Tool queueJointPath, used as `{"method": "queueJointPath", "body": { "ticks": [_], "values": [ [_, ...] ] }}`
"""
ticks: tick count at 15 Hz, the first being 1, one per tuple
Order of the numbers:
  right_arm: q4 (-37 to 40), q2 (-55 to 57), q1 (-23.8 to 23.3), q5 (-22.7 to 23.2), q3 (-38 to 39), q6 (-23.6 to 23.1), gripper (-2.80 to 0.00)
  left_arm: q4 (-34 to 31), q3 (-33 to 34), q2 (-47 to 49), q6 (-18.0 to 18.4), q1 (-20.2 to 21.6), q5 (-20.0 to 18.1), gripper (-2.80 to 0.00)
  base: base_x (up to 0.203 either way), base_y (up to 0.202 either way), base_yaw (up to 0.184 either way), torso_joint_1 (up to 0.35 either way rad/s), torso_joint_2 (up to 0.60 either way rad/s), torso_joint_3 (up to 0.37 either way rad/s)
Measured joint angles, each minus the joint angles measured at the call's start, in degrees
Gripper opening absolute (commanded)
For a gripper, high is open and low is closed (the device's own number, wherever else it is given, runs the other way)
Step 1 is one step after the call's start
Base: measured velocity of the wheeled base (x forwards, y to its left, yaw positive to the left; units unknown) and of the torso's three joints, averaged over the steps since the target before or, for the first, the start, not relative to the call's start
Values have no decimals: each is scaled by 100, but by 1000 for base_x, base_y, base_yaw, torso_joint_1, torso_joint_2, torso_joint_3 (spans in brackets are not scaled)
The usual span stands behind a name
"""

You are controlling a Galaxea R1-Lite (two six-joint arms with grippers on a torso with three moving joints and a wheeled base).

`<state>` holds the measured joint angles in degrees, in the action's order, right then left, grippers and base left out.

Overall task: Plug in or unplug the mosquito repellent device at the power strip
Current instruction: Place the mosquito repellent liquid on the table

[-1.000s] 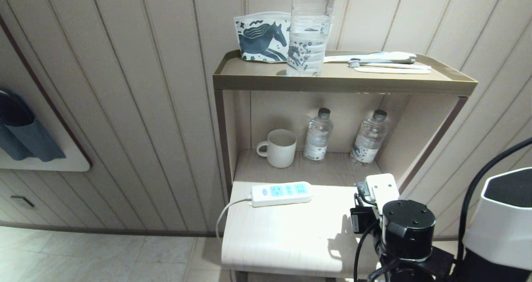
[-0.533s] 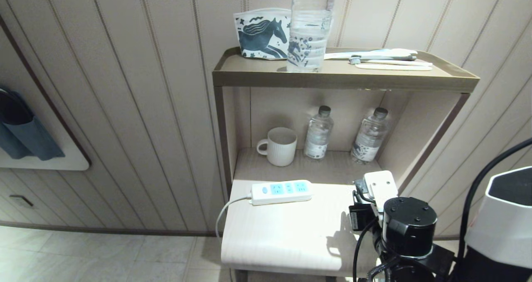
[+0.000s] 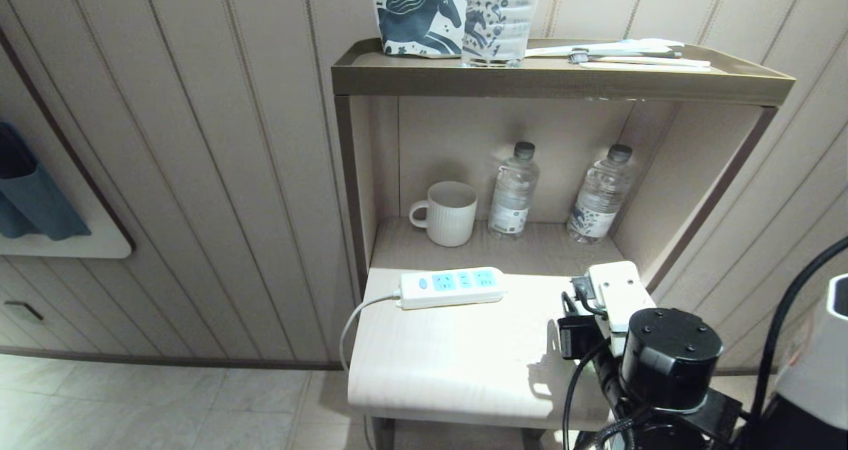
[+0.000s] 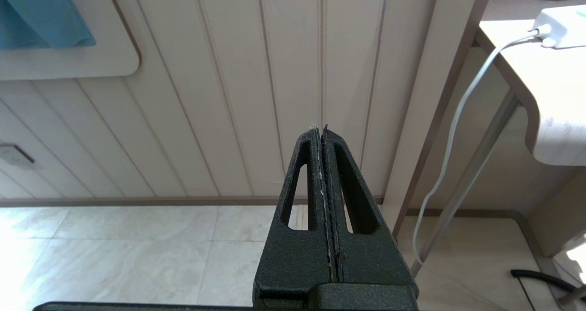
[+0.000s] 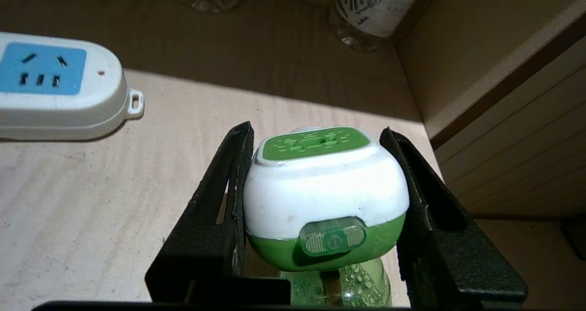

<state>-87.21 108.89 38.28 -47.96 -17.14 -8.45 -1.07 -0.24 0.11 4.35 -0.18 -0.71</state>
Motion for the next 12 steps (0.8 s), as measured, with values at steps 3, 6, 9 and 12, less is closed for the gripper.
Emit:
{"method": "queueJointPath", "body": {
  "ticks": [3,6,9,12],
  "values": [
    [0,-463,13,-24,-226,-345,-280,2,0,0,0,0,0,-280,0,0,0,0,0,0],
    [70,-640,-83,-134,-505,-142,-280,3,0,0,2,0,2,-280,0,0,0,0,0,0],
    [2,-479,-165,-434,-611,140,-280,3,0,0,2,0,2,-280,0,0,0,0,0,0],
    [0,-188,-339,-744,-761,336,-280,2,-2,0,0,0,0,-280,0,0,0,0,0,0]
  ]
}}
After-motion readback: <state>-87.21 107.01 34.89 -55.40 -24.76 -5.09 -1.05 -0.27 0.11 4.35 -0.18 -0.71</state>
